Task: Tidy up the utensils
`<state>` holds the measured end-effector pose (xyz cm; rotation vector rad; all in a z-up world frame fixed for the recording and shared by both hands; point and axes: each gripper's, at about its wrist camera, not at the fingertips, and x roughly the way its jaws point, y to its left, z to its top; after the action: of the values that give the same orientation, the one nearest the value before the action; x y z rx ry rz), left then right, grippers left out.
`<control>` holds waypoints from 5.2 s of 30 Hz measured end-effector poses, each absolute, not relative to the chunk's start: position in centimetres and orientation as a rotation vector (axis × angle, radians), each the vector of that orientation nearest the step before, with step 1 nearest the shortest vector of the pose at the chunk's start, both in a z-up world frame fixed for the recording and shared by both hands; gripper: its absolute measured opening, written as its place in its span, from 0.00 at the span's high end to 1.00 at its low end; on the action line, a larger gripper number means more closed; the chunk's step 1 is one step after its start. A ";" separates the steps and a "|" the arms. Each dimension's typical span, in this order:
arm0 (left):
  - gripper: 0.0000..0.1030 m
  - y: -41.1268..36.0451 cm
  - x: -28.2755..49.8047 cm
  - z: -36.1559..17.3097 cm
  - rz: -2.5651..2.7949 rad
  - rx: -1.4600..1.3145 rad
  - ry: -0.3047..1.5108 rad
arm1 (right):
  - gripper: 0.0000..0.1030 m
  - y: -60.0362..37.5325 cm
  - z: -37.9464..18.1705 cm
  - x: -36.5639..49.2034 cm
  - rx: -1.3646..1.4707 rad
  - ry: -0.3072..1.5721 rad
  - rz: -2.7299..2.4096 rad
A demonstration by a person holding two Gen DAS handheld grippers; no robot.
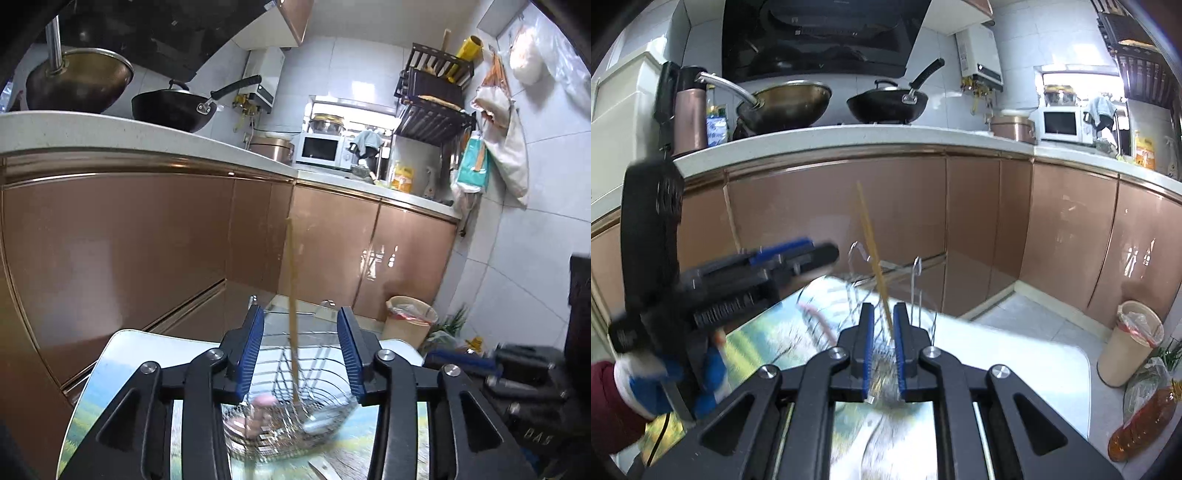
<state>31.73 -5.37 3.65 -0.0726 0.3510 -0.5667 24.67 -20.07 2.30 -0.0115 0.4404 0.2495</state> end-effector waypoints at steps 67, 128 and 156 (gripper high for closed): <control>0.44 6.7 19.0 -3.2 -0.458 -0.262 0.708 | 0.94 -16.4 11.0 20.5 0.069 0.342 0.298; 0.42 8.0 22.3 -3.6 -0.419 -0.332 0.699 | 0.82 -20.3 4.2 28.0 0.111 0.263 -0.001; 0.41 -2.8 15.0 -4.7 -0.659 -0.187 0.871 | 0.79 -26.2 -5.0 6.0 0.202 0.736 -0.004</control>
<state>14.95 -2.75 -4.69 -0.1866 0.8714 -0.6589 6.00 -26.17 -5.05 0.2017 0.7358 -0.0044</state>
